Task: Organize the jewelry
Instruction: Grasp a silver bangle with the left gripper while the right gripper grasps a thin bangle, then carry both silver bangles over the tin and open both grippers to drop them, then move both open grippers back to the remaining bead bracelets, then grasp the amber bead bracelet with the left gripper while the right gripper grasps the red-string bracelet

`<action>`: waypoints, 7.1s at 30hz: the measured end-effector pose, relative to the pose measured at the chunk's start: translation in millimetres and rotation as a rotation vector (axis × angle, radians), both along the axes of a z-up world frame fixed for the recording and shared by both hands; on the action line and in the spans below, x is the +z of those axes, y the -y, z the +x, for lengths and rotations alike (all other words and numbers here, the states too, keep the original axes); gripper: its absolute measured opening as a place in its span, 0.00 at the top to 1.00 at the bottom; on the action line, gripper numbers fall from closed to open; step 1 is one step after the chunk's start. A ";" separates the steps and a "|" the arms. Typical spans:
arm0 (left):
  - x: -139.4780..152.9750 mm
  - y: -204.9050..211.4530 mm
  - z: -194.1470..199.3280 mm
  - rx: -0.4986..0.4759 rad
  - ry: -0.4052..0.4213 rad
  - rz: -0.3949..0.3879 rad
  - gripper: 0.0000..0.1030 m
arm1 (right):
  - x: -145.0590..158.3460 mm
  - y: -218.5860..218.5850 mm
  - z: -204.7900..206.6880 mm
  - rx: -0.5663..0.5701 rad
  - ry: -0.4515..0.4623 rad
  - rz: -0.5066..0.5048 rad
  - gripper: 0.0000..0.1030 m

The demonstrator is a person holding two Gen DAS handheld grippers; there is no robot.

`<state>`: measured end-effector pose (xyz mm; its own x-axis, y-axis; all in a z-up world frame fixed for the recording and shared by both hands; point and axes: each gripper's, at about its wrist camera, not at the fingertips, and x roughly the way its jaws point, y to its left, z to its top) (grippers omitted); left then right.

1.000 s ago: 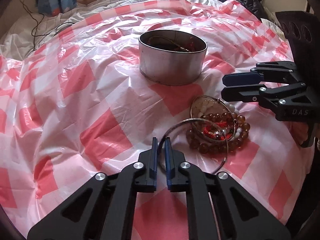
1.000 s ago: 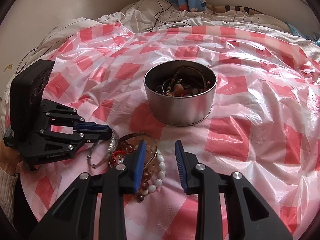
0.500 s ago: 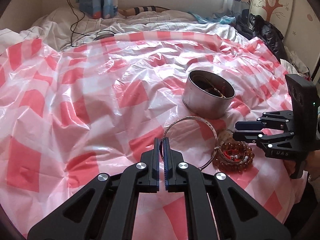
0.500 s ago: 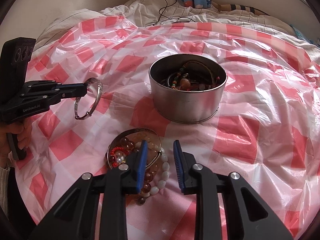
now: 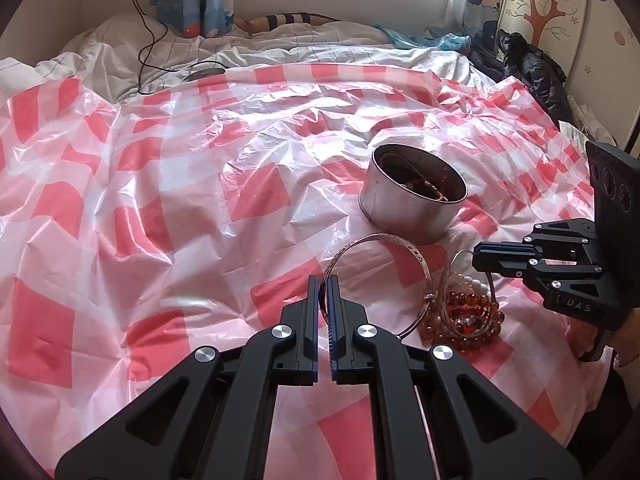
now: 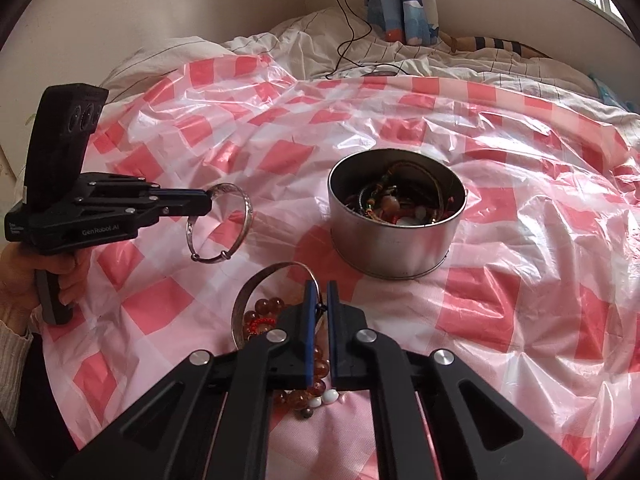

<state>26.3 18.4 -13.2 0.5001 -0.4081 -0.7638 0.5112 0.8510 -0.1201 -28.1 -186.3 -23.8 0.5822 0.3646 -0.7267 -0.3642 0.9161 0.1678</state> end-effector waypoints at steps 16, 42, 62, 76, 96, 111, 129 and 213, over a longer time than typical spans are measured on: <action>0.3 15.8 2.2 -0.030 -0.004 -0.002 0.97 | -17.5 31.9 17.7 -0.138 -0.094 -0.092 0.94; -1.2 26.3 4.0 -0.041 -0.003 0.007 0.96 | 6.6 43.5 11.4 -0.151 -0.009 0.024 0.94; 9.5 43.7 14.7 -0.020 0.017 -0.046 0.96 | 23.3 66.3 7.8 -0.227 0.067 0.083 0.94; 31.5 83.3 40.4 -0.024 0.042 -0.048 0.95 | 36.6 86.4 7.8 -0.279 0.108 0.168 0.94; 37.4 93.3 32.0 -0.015 0.087 0.071 0.62 | 37.5 83.1 22.2 -0.279 0.101 0.160 0.94; 23.1 30.9 14.5 0.130 0.076 -0.065 0.48 | 11.0 20.5 86.1 -0.223 0.048 -0.078 0.86; -13.4 66.7 -20.5 -0.281 -0.126 -0.042 0.47 | 23.0 46.7 -7.9 -0.155 0.025 0.073 0.60; -28.4 15.7 2.1 -0.180 -0.347 -0.306 0.85 | -15.4 -49.0 -22.9 0.302 0.014 -0.101 0.57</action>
